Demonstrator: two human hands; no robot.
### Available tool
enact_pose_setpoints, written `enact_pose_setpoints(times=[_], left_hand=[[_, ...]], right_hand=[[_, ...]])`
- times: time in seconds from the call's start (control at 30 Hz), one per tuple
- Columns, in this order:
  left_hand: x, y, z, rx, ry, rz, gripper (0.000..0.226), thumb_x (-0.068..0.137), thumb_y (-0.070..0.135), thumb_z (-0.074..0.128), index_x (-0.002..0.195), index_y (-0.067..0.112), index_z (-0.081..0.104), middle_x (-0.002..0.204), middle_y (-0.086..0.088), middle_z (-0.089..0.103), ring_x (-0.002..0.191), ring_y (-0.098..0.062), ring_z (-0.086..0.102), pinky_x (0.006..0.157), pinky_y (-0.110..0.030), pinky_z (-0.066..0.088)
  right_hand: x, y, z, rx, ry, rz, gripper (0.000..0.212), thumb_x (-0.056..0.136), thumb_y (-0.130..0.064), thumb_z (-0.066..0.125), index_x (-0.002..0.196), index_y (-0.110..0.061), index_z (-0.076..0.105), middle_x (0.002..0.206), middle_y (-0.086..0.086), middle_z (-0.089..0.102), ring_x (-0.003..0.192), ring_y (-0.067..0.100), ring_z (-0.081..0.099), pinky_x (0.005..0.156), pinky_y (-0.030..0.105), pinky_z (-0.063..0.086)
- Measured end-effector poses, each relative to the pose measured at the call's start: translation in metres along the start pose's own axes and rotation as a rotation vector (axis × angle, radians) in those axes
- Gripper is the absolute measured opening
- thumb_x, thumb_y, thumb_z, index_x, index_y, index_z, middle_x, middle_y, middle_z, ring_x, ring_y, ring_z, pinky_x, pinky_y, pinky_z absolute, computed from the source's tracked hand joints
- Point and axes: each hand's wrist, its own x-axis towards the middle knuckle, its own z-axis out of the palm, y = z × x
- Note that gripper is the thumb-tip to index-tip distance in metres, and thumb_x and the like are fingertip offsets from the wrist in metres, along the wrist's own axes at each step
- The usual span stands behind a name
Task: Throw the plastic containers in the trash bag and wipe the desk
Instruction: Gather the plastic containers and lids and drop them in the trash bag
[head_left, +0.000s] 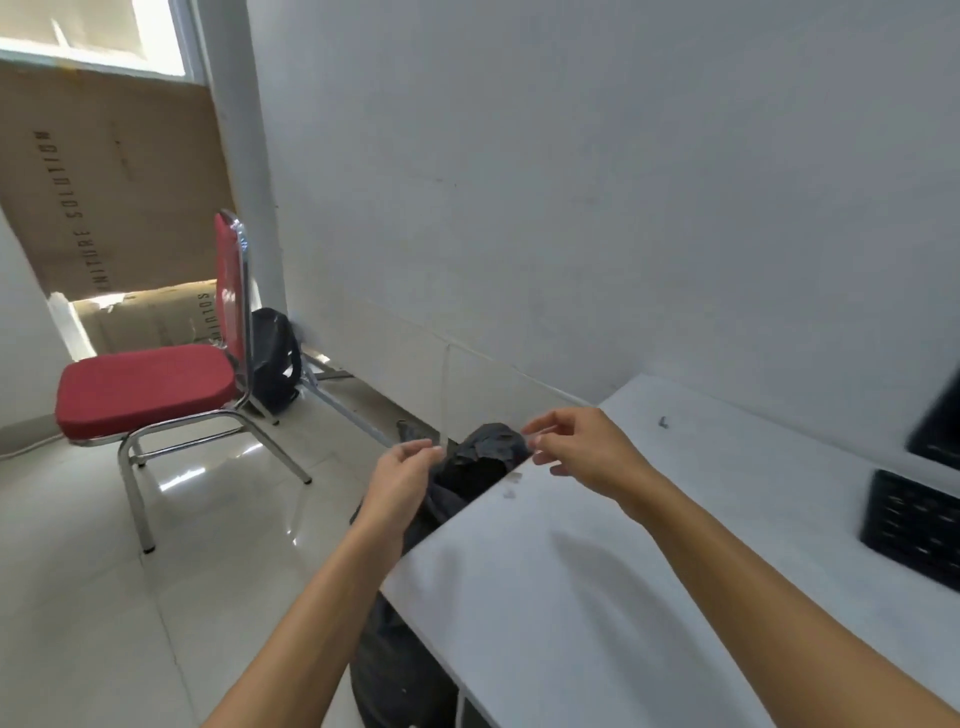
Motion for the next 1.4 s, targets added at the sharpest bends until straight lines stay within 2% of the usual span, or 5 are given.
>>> enact_pose_setpoints(times=[0.5, 0.87, 1.0, 1.2, 1.4], left_hand=[[-0.212, 0.004, 0.135, 0.061, -0.525, 0.117, 0.026, 0.097, 0.021, 0.059, 0.122, 0.013, 0.064, 0.119, -0.004, 0.065, 0.114, -0.02, 0.061, 0.093, -0.039, 0.054], [-0.319, -0.029, 0.225, 0.347, -0.896, 0.173, 0.031, 0.095, 0.027, 0.06, 0.123, 0.016, 0.059, 0.118, -0.003, 0.064, 0.109, -0.017, 0.062, 0.093, -0.039, 0.056], [-0.343, -0.039, 0.243, 0.453, -0.968, 0.182, 0.036, 0.092, 0.034, 0.064, 0.123, 0.017, 0.057, 0.117, -0.001, 0.063, 0.103, -0.013, 0.063, 0.086, -0.034, 0.058], [-0.361, -0.057, 0.261, 0.734, -1.066, 0.348, 0.035, 0.084, 0.044, 0.071, 0.107, 0.018, 0.066, 0.093, 0.004, 0.064, 0.081, -0.012, 0.061, 0.066, -0.023, 0.048], [-0.348, -0.065, 0.256, 0.65, -0.939, 0.377, 0.017, 0.093, 0.03, 0.057, 0.095, 0.014, 0.061, 0.101, -0.002, 0.07, 0.089, -0.022, 0.072, 0.073, -0.04, 0.06]], right_hand=[[-0.238, 0.057, -0.117, 0.151, 0.332, 0.14, 0.019, 0.095, -0.011, 0.058, 0.105, -0.017, 0.072, 0.103, 0.001, 0.074, 0.092, 0.015, 0.072, 0.079, 0.031, 0.06], [-0.375, 0.128, -0.171, -0.068, 0.578, 0.302, 0.019, 0.095, -0.018, 0.058, 0.107, -0.026, 0.07, 0.104, -0.002, 0.07, 0.094, 0.012, 0.067, 0.078, 0.031, 0.055], [-0.408, 0.146, -0.186, -0.208, 0.618, 0.374, 0.023, 0.093, -0.021, 0.06, 0.114, -0.026, 0.069, 0.114, -0.001, 0.067, 0.096, 0.011, 0.063, 0.066, 0.022, 0.045], [-0.426, 0.17, -0.187, -0.464, 0.474, 0.584, 0.038, 0.091, -0.019, 0.062, 0.128, -0.026, 0.061, 0.134, 0.002, 0.06, 0.118, 0.023, 0.058, 0.102, 0.044, 0.047], [-0.414, 0.169, -0.187, -0.444, 0.519, 0.532, 0.037, 0.093, -0.022, 0.06, 0.13, -0.027, 0.059, 0.132, -0.001, 0.061, 0.118, 0.02, 0.058, 0.105, 0.048, 0.044]])
